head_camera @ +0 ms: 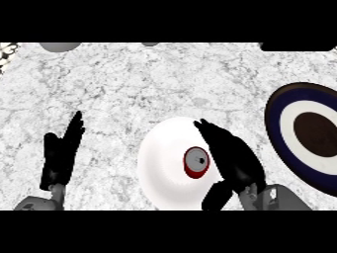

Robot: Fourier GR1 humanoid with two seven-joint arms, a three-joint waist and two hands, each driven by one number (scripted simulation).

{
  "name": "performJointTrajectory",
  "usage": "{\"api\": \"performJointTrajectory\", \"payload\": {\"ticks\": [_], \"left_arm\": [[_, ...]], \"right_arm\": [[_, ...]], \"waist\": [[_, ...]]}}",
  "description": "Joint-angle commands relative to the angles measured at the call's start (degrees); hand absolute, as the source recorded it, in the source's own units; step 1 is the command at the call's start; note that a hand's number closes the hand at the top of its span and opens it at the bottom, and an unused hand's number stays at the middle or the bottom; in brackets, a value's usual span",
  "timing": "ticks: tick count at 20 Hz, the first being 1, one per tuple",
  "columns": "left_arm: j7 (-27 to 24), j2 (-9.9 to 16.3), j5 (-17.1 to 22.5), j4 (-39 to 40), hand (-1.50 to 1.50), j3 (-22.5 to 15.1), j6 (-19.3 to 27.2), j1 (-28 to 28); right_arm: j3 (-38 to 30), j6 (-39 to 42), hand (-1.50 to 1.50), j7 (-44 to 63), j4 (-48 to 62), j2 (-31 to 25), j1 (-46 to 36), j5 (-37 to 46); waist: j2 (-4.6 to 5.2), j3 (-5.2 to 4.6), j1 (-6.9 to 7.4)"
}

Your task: Pick the can from the plate and place it in the plate

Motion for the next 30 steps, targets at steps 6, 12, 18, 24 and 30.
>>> {"api": "performJointTrajectory", "payload": {"ticks": [6,12,18,24,30], "left_arm": [[-0.07,-1.94,-2.3,-0.97,0.0,2.77,-2.74,1.4],[-0.09,-3.71,-4.23,0.98,0.0,4.73,-4.44,0.29],[3.46,-3.76,-5.29,-3.37,0.0,7.27,-6.1,0.66],[-1.07,-6.0,-5.7,3.81,0.0,8.6,-7.45,-1.71],[0.87,-6.28,-7.22,1.66,0.0,9.9,-8.05,-0.56]], "right_arm": [[-1.04,6.51,-1.5,1.53,3.12,9.67,-0.34,5.2],[-9.13,10.85,-1.5,-6.72,4.0,6.33,2.97,5.12],[-7.63,7.8,-1.5,-10.57,9.73,11.72,5.21,12.29],[-9.05,9.36,1.5,-14.51,16.88,13.0,0.63,15.15],[-9.72,7.96,1.5,-18.31,13.88,13.22,3.0,19.9]], "waist": [[0.01,0.02,-0.02],[0.02,0.02,-0.24],[0.01,0.03,-0.16],[0.1,0.02,-0.1],[0.04,0.02,-0.18]]}}
